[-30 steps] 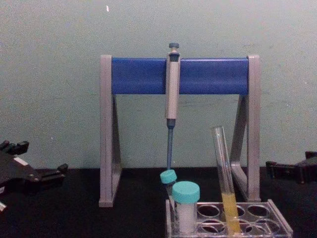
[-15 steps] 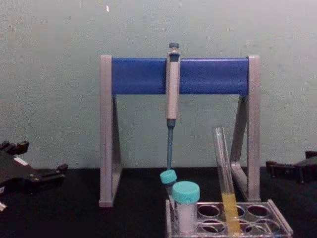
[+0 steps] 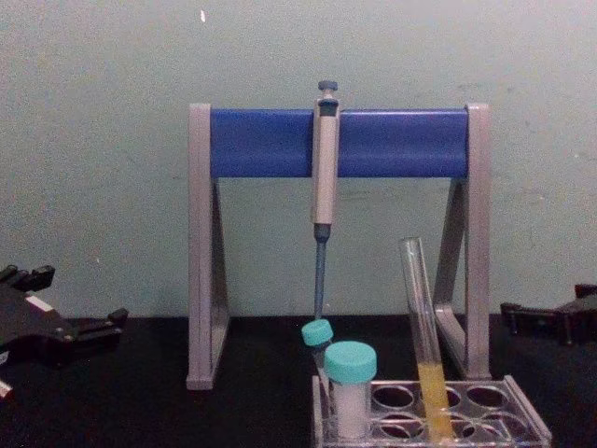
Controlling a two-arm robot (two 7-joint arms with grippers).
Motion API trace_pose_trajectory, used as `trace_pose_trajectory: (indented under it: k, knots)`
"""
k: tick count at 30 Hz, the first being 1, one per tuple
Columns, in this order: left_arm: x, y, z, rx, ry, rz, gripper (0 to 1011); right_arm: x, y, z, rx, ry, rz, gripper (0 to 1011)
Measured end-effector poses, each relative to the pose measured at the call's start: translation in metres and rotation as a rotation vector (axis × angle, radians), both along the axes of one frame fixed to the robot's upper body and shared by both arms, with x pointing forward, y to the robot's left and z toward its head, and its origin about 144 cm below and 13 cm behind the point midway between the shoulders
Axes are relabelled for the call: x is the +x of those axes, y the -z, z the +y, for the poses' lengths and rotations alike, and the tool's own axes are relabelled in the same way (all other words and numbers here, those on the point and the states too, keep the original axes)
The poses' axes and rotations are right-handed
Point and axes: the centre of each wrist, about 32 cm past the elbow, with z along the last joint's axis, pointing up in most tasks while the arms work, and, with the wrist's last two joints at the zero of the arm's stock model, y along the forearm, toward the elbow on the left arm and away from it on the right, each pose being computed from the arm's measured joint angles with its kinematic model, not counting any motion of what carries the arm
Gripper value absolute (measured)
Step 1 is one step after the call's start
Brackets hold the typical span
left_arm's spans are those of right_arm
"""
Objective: Pick up the test tube from the test tube rack, shake it, then place it back into the test tube rack.
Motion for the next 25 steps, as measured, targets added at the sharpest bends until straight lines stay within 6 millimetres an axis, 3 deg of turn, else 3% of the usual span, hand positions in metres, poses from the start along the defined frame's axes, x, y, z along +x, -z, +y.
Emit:
trace_pose_trajectory:
  k: [25]
  knots:
    - [0.0000,0.0000,0.0000,0.000,0.000,0.000,1001,0.0000,0.0000,0.0000,0.000,0.000,0.000,1000]
